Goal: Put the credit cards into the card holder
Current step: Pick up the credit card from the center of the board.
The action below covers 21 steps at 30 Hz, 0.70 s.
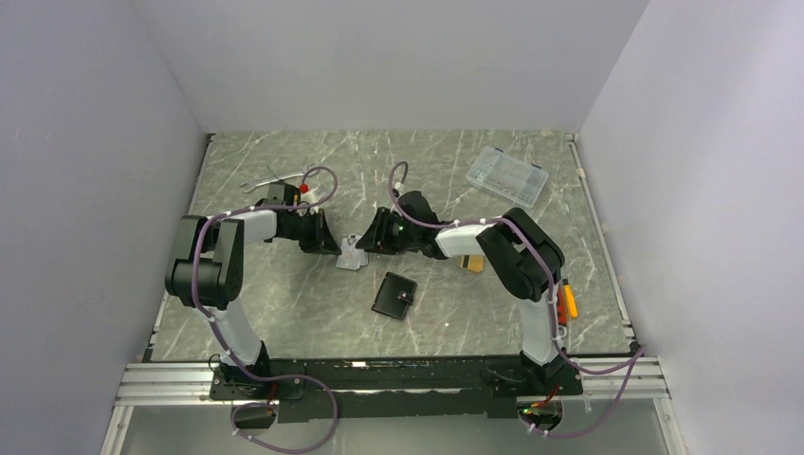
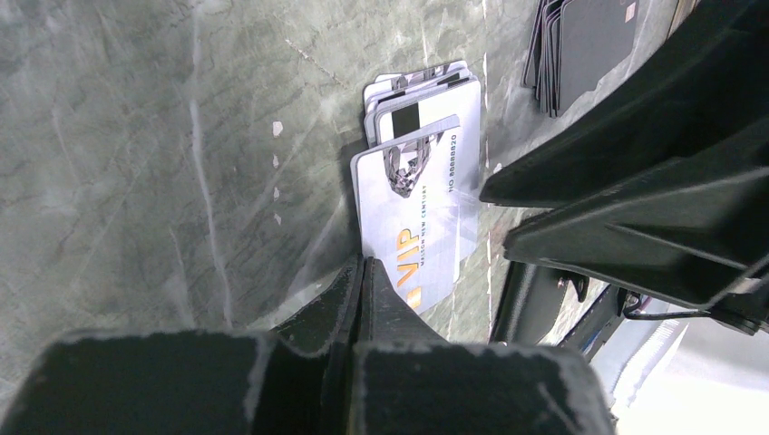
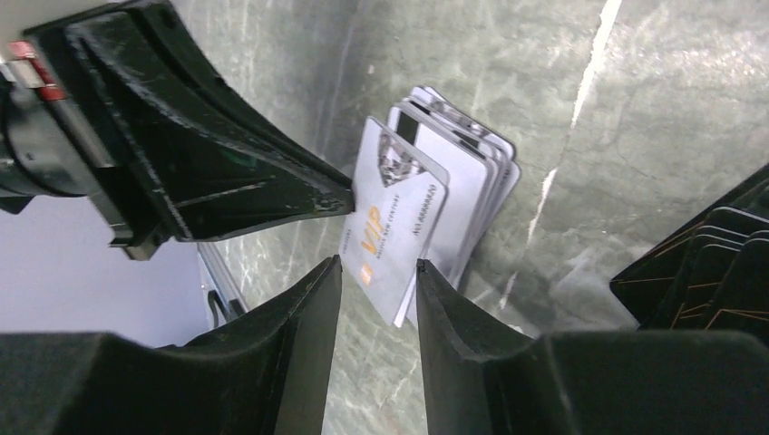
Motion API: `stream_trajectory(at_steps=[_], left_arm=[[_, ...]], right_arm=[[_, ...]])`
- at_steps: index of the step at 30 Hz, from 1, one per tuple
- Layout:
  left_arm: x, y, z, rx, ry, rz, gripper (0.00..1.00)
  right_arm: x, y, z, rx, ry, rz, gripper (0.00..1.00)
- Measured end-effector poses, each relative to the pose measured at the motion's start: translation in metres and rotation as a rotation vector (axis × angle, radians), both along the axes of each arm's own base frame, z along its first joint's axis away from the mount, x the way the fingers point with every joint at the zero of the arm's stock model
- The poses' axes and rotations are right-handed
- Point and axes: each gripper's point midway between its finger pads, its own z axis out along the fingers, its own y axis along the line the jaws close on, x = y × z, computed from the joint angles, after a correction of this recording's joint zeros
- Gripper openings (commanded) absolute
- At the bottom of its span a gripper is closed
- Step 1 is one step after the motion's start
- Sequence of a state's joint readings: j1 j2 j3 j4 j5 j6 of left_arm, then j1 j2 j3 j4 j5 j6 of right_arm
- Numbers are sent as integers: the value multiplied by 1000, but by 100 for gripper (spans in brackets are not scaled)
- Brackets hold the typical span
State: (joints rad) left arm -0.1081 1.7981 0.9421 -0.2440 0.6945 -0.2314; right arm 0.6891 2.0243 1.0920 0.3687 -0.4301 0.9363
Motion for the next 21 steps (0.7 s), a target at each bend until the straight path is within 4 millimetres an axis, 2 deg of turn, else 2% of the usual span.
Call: stream_trajectory(at_steps=[4,21], left_arm=[[0,0,0,2,0,1,1],[0,2,-4,30,4,9,0]], right_arm=[[-2,1,-12,-8,34,1,39],[1,9,-11,19,50,3,38]])
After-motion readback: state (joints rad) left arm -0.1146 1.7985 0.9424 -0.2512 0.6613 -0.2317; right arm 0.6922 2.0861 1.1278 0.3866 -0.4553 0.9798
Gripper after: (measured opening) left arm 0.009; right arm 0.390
